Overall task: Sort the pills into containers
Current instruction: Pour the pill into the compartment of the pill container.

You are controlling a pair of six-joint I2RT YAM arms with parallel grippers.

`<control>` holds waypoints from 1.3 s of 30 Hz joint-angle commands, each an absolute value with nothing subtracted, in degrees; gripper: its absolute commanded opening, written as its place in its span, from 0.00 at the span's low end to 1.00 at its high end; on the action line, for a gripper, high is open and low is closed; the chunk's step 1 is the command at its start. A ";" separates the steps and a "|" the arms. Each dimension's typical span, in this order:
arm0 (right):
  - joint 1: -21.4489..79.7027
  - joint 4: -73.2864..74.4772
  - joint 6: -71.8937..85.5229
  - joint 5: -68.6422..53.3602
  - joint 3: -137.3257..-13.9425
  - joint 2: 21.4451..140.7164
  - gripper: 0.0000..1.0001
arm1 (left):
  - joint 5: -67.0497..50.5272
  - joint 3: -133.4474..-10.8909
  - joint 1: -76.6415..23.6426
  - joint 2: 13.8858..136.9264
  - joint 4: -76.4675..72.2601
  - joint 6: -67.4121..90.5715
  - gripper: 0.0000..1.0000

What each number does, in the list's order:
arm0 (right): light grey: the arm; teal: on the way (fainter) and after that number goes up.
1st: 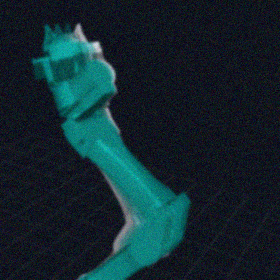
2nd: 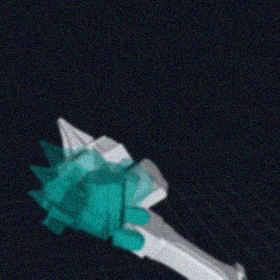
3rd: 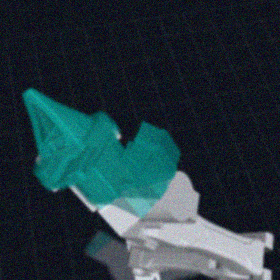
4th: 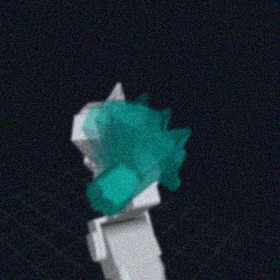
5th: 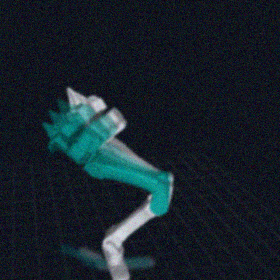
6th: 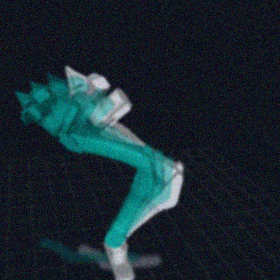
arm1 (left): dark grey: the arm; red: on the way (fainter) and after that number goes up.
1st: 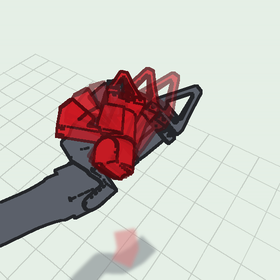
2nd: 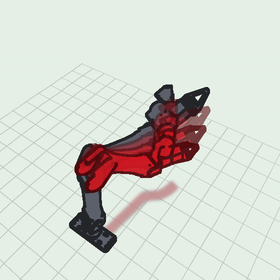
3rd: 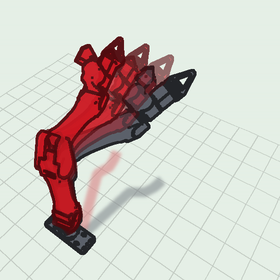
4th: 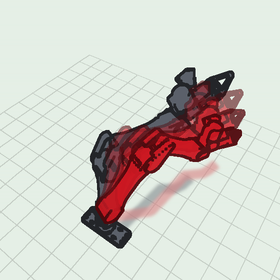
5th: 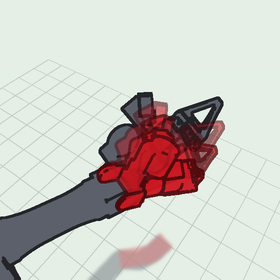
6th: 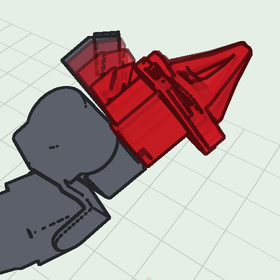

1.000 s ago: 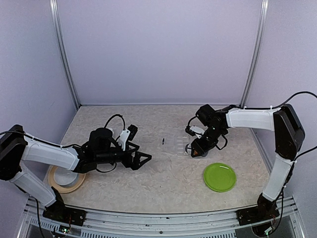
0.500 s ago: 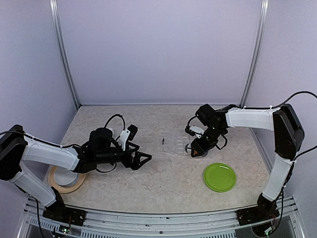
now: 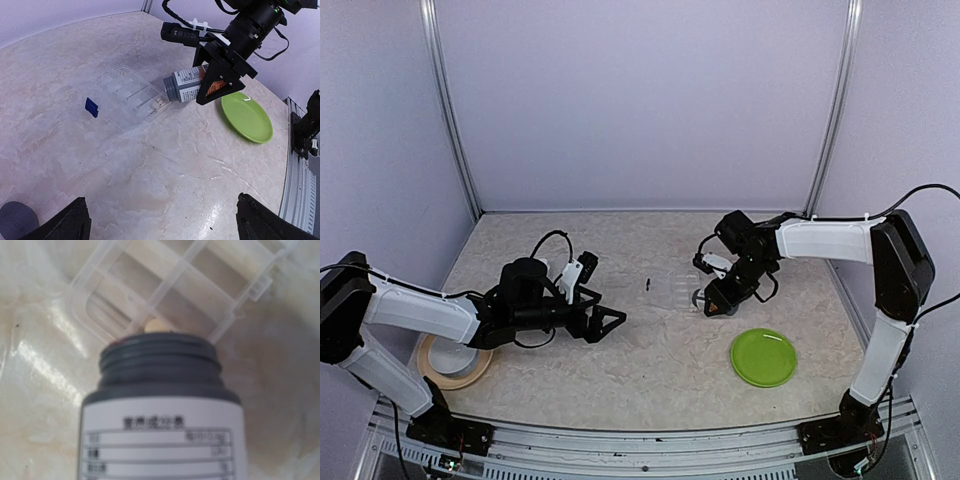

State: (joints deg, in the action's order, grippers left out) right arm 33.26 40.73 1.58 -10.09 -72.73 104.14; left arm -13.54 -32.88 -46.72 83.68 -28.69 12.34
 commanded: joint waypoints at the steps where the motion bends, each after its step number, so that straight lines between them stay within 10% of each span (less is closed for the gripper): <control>1: 32.70 38.98 2.05 -10.11 -70.86 102.88 0.05 | -14.02 -34.15 -47.09 83.50 -28.69 11.43 0.99; 39: 32.78 22.27 2.81 -10.55 -59.55 94.26 0.03 | -13.82 -34.25 -47.29 83.67 -28.70 11.47 0.99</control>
State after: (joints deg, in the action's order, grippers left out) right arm 33.26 25.43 2.61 -10.07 -60.66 96.82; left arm -13.54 -32.91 -46.98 83.70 -28.69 12.32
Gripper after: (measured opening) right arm 0.535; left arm 0.987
